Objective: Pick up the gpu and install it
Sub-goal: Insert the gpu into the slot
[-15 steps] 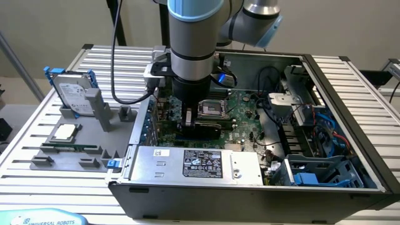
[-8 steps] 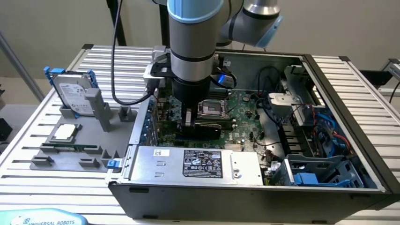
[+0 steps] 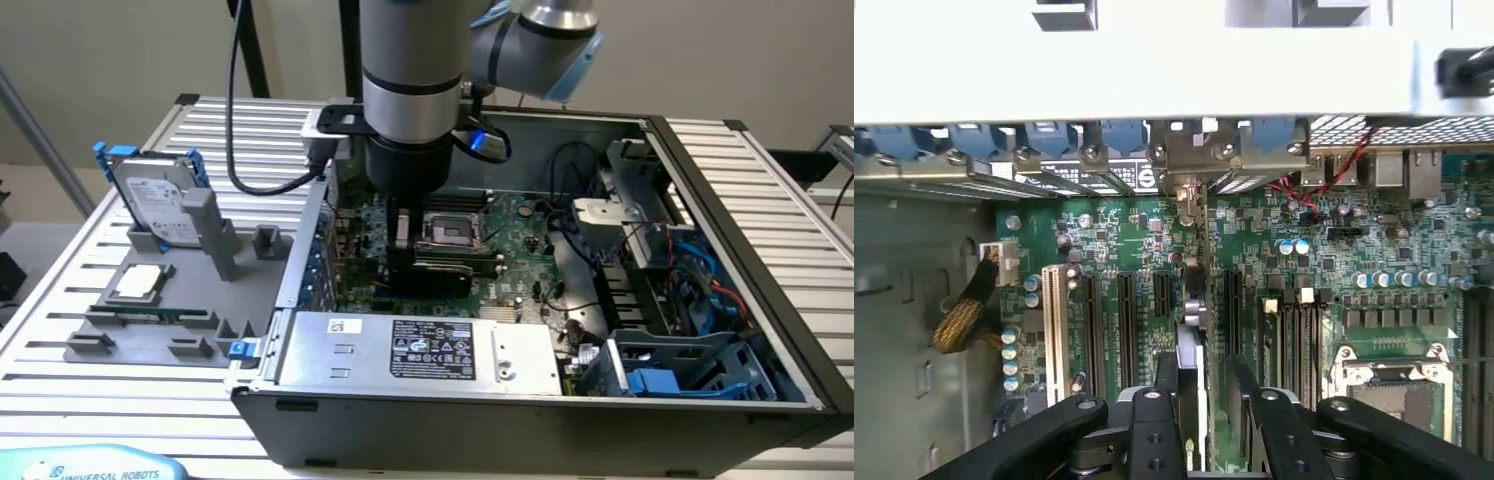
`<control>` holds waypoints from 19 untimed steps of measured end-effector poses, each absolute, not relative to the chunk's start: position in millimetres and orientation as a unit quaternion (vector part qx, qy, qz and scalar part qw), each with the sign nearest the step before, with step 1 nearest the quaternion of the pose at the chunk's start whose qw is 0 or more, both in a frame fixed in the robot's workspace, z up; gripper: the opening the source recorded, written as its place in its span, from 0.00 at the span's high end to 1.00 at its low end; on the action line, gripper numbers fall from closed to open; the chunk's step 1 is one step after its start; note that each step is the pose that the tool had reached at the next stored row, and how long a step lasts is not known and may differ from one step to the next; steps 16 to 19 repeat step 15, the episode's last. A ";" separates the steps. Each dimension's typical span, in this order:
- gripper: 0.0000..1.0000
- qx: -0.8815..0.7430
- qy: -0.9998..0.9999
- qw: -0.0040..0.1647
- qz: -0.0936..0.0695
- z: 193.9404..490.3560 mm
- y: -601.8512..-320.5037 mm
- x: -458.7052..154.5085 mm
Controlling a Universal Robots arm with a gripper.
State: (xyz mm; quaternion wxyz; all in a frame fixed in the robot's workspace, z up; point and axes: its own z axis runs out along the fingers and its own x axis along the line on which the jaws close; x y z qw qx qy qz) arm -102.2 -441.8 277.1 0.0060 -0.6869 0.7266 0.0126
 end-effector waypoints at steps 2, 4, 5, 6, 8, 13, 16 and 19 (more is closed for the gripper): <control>0.67 -0.687 0.727 0.006 0.013 286.2 -441.8 -102.2; 0.69 -0.687 0.727 0.006 0.013 295.2 -441.8 -102.2; 0.76 -0.687 0.727 0.006 0.013 299.0 -441.8 -102.1; 0.76 -0.687 0.727 0.006 0.013 301.6 -441.8 -102.1; 0.87 -0.687 0.727 0.006 0.013 303.9 -441.8 -102.1; 0.89 -0.687 0.727 0.006 0.013 304.0 -441.8 -102.1; 0.89 -0.687 0.727 0.006 0.013 304.1 -441.8 -102.1; 0.89 -0.687 0.727 0.006 0.013 304.1 -441.8 -102.1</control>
